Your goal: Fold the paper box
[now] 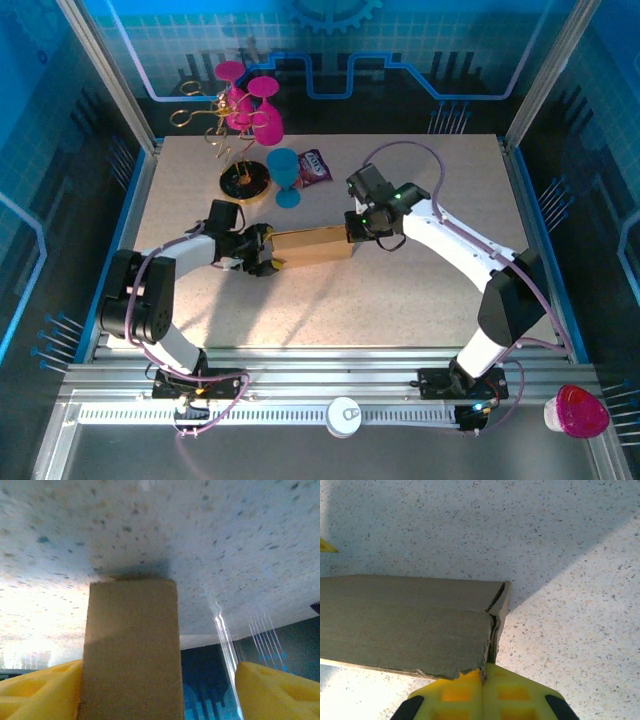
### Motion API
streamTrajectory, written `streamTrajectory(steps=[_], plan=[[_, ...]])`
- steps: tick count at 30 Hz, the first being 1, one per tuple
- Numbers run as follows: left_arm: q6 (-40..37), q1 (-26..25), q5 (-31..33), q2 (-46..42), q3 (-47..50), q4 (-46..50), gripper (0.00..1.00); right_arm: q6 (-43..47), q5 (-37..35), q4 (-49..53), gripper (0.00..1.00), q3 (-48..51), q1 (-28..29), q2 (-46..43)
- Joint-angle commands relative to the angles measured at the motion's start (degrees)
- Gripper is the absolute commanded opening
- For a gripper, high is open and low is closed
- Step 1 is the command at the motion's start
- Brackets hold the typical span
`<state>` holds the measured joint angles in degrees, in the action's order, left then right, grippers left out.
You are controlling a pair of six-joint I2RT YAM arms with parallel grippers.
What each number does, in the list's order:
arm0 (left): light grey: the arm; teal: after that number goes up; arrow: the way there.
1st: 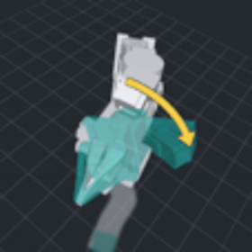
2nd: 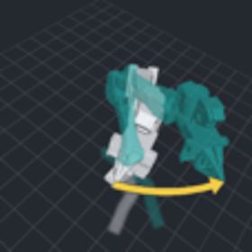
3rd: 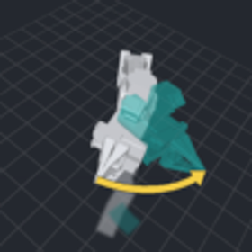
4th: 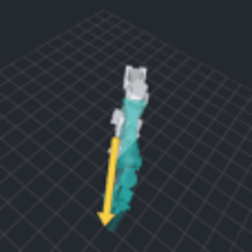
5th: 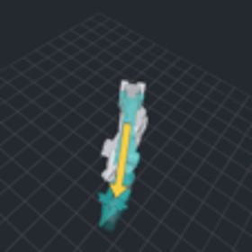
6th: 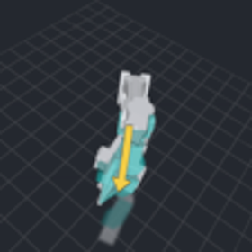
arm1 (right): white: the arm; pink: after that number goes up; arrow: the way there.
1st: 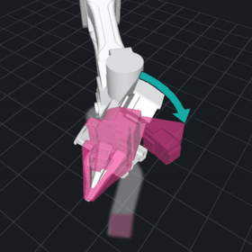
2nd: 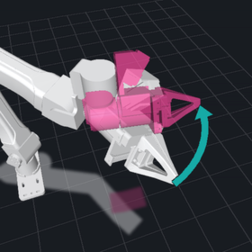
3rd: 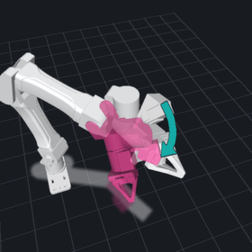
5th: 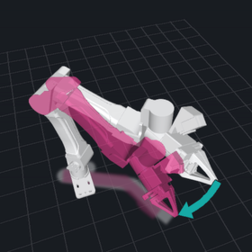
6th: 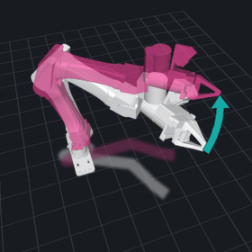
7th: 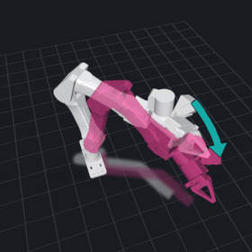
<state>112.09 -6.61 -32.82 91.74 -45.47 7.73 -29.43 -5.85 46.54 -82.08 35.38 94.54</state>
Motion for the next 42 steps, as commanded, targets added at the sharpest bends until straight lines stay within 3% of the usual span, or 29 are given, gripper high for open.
streamTrajectory(steps=[1, 9, 11, 13, 16, 20, 24, 32, 42], plan=[[-6.22, 2.13, 1.38, -4.77, -0.86, 7.19, 0.84, 0.80, -1.89, 3.22, 0.00, -2.35, 0.84, 2.51], [-20.14, 6.59, 5.36, -13.93, -2.05, 21.01, 0.91, 1.54, -2.02, 6.01, 0.00, -7.18, 0.75, 5.81], [-25.08, 7.33, 7.53, -16.12, -3.41, 24.69, 0.85, 1.69, -1.97, 6.66, 0.00, -8.18, 0.66, 6.61], [-35.60, 7.49, 12.36, -18.02, -7.95, 30.09, 0.70, 1.90, -1.71, 6.98, 0.00, -8.69, 0.42, 6.92], [-55.86, 5.78, 17.80, -17.96, -17.75, 38.54, 0.39, 2.09, -1.04, 7.31, 0.00, -9.04, 0.00, 6.98], [-78.77, -0.79, 24.89, -17.34, -26.13, 48.09, 0.36, 2.57, 0.08, 7.46, 0.00, -9.28, -0.49, 6.95], [-92.87, -4.82, 22.58, -18.73, -25.44, 47.63, 0.38, 2.97, 1.11, 8.02, 0.00, -9.91, -1.10, 7.37], [-107.15, -8.79, 26.46, -18.94, -25.76, 47.76, 0.50, 3.26, 2.02, 8.74, 0.00, -10.88, -1.47, 8.22], [-107.18, -12.75, 29.17, -15.13, -24.64, 43.91, 0.48, 3.28, 2.27, 8.95, 0.00, -11.02, -1.80, 8.39]])
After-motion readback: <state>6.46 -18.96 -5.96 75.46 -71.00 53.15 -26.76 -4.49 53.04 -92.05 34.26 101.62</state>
